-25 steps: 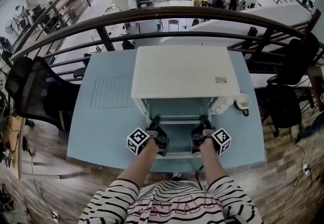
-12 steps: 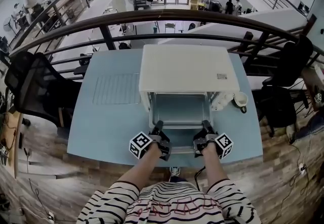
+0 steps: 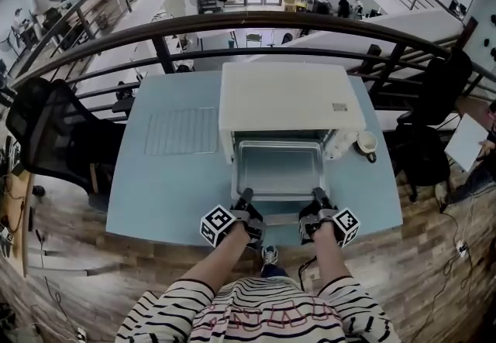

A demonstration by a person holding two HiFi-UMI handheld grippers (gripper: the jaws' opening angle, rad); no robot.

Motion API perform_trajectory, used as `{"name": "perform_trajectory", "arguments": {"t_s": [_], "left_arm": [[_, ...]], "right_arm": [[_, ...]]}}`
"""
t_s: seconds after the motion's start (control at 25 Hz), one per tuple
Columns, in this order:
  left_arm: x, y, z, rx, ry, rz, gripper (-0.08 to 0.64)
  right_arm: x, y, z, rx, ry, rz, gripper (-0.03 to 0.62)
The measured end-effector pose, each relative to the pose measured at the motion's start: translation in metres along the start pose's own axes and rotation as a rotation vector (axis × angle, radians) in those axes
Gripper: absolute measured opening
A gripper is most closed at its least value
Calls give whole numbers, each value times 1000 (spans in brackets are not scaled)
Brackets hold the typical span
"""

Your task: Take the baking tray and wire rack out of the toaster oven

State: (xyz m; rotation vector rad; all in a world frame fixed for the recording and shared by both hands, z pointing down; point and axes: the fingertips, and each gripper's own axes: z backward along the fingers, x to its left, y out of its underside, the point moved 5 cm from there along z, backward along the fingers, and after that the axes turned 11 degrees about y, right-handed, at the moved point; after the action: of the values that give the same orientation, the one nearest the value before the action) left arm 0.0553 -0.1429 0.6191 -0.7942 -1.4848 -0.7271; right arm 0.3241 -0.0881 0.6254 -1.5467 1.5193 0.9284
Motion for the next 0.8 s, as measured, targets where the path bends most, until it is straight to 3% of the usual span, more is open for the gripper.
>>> {"name": "perform_trajectory", "arguments": {"t_s": [0.52, 0.8], "left_arm": [[-2, 4, 46, 111, 18, 1, 78], [-2, -12, 86, 141, 28, 8, 78]], "right_arm": [[-31, 27, 63, -85, 4, -49, 72], [-41, 65, 91, -103, -3, -40, 72]]}}
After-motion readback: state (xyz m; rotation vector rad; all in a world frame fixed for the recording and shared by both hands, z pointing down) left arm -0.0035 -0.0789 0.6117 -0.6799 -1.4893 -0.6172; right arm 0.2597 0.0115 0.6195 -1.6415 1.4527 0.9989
